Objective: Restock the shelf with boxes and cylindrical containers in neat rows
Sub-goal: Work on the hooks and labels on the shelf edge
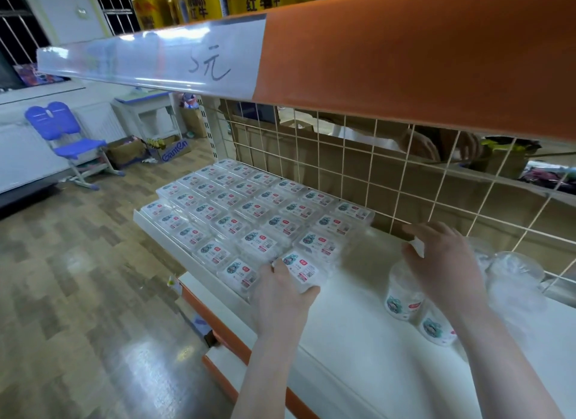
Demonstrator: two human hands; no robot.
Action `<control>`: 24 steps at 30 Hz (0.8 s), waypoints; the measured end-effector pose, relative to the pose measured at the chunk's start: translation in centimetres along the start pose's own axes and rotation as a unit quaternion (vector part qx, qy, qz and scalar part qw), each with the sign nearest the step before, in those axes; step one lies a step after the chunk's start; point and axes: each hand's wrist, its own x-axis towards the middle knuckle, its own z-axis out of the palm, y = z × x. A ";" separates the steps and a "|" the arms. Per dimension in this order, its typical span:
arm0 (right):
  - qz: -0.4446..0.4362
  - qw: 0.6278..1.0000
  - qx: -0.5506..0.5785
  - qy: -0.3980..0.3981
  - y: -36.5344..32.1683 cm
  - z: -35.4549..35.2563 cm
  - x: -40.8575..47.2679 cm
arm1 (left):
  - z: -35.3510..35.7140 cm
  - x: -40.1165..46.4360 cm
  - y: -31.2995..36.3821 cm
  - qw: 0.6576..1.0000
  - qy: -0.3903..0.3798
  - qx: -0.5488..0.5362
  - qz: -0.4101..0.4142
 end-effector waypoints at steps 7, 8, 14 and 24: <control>-0.005 1.000 0.001 0.024 1.1 -0.3 -0.6 | 0.3 0.1 0.6 0.999 0.025 0.040 -0.019; -0.006 1.000 0.001 0.024 1.3 -0.3 -0.7 | 0.3 0.1 0.6 0.998 0.027 0.044 -0.021; -0.005 1.000 -0.006 0.030 2.4 -0.6 -1.4 | 0.0 -0.4 0.6 0.998 0.027 0.052 -0.020; 0.096 0.993 -0.035 0.065 2.3 -3.6 -5.7 | -2.2 -1.8 -0.1 0.995 0.043 0.011 0.084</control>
